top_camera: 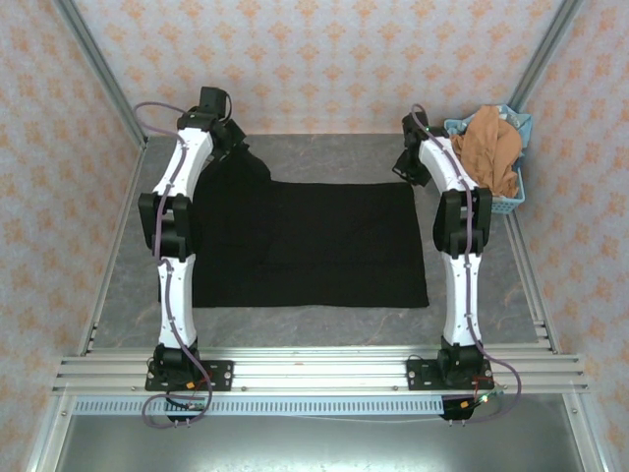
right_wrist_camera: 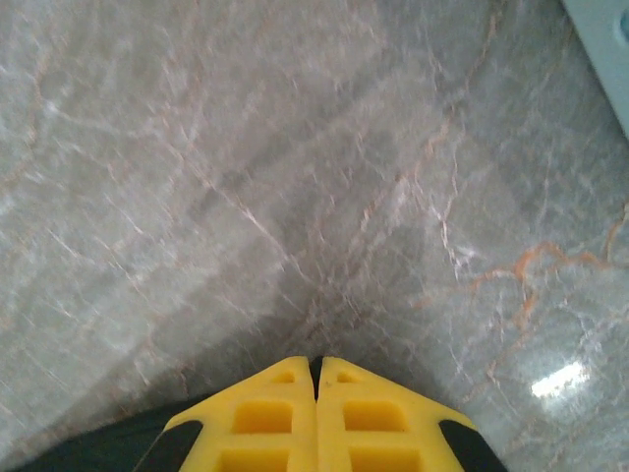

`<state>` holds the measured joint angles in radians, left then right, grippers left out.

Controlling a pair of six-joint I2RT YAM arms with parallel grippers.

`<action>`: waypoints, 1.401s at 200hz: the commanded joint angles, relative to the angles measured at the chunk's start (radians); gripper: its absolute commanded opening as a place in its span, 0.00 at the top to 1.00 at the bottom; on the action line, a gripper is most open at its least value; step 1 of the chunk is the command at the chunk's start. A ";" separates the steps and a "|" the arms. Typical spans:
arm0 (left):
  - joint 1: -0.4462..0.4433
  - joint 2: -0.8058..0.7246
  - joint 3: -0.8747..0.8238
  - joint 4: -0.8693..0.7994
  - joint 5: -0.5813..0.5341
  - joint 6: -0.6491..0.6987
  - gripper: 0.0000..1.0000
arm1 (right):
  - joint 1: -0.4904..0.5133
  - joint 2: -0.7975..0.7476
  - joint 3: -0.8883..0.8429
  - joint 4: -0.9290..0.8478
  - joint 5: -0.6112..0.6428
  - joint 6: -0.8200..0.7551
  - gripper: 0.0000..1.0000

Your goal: Fold and stack the t-shirts

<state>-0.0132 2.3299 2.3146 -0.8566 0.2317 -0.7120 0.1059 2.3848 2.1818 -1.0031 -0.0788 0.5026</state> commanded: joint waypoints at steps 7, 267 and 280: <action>-0.010 -0.167 -0.108 -0.078 -0.045 0.092 1.00 | 0.004 -0.129 -0.109 0.011 -0.015 -0.019 1.00; -0.010 -1.176 -1.273 -0.163 -0.412 0.057 1.00 | 0.050 -0.719 -0.948 0.168 0.144 0.064 1.00; -0.010 -1.178 -1.281 -0.167 -0.425 0.060 1.00 | 0.060 -0.745 -0.978 0.160 0.139 0.080 1.00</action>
<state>-0.0200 1.1713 1.0294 -0.9718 -0.1070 -0.6567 0.1520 1.7023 1.2541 -0.7856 0.0017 0.5461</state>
